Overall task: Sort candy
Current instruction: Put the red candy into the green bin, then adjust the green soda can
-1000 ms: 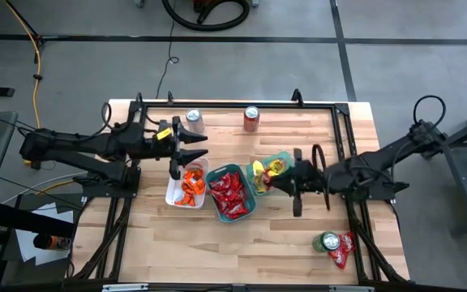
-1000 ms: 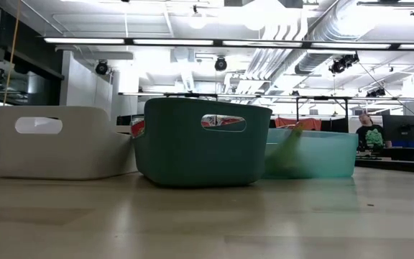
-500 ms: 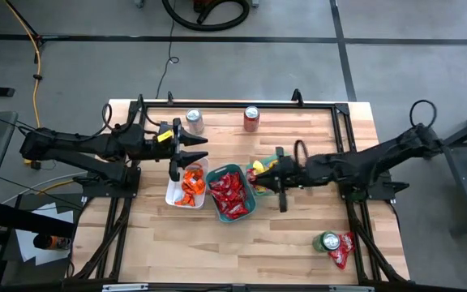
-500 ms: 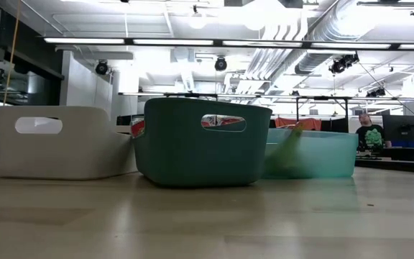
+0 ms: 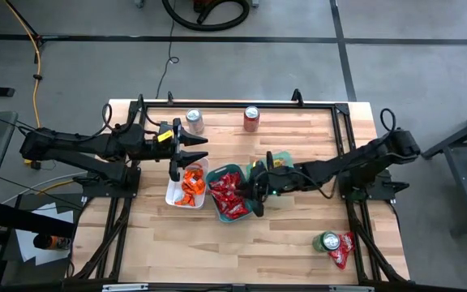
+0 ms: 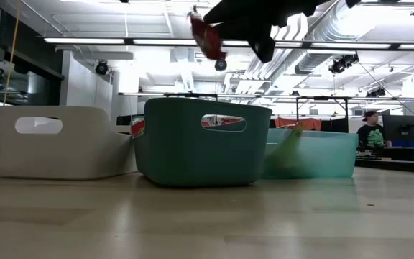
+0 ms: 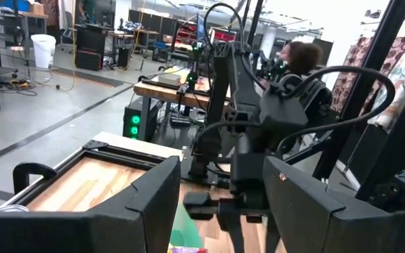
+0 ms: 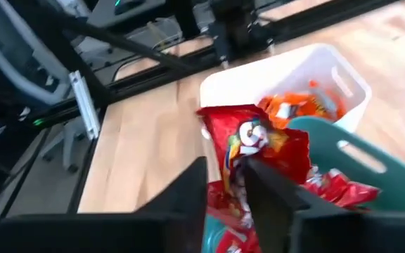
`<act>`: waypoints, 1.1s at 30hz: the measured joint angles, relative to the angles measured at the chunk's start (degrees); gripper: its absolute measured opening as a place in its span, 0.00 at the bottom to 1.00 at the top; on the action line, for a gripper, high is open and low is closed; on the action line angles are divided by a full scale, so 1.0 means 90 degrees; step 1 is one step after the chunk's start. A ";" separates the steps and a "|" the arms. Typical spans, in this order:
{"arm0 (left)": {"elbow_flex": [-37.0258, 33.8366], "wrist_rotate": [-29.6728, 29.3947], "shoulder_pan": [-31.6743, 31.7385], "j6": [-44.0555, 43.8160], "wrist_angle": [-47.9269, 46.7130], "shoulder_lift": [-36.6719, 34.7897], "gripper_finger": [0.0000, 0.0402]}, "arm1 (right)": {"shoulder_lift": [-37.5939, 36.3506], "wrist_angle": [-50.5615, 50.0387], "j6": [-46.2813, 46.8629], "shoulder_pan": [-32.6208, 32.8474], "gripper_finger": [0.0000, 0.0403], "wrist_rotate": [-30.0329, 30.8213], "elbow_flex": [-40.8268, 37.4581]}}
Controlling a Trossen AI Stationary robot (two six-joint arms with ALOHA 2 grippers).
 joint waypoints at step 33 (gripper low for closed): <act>-0.0005 -0.0002 0.0019 -0.0005 -0.0041 0.0000 0.47 | -0.2258 -0.6752 0.1498 0.0226 0.51 -0.1246 0.1481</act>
